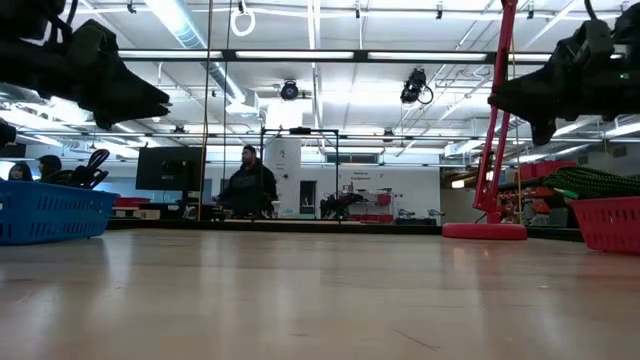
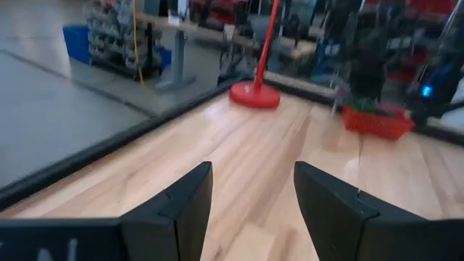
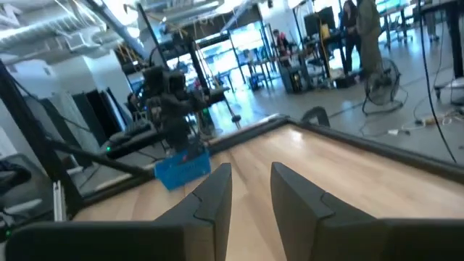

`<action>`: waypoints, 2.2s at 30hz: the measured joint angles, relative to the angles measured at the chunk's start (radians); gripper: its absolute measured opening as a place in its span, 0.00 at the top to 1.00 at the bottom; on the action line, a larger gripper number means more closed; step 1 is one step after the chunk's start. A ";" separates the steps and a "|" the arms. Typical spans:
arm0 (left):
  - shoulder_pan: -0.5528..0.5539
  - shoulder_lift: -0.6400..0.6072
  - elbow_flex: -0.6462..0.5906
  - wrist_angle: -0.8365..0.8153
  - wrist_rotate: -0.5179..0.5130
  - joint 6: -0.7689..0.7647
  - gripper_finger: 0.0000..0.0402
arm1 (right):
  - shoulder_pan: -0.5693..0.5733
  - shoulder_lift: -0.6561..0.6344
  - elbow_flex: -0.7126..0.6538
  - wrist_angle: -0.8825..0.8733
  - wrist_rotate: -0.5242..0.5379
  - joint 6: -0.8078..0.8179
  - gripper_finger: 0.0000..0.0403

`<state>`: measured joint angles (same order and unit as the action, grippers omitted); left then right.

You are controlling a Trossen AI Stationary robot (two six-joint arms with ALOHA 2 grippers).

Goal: Pick & Place USB Port
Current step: Return to Home Position

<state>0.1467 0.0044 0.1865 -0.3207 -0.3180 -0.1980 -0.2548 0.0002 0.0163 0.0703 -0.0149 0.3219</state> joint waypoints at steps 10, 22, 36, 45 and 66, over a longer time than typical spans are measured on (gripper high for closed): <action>0.000 -0.003 -0.178 0.429 0.059 -0.006 0.50 | 0.093 0.000 -0.001 -0.003 0.000 0.001 0.75; 0.000 -0.001 -0.178 0.419 0.059 -0.008 0.50 | 0.172 0.000 -0.001 -0.003 -0.001 0.002 0.75; 0.000 0.000 -0.178 0.421 0.057 -0.009 0.50 | 0.171 0.000 -0.001 -0.003 -0.001 0.002 0.75; 0.000 0.000 -0.179 0.421 0.057 -0.009 0.50 | 0.171 0.000 -0.001 -0.003 -0.001 0.002 0.75; 0.001 0.000 -0.179 0.421 0.057 -0.009 0.50 | 0.171 0.000 -0.001 -0.004 -0.001 0.002 0.75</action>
<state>0.1474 0.0044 0.0074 0.1005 -0.2607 -0.2066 -0.0837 -0.0002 0.0151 0.0667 -0.0155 0.3237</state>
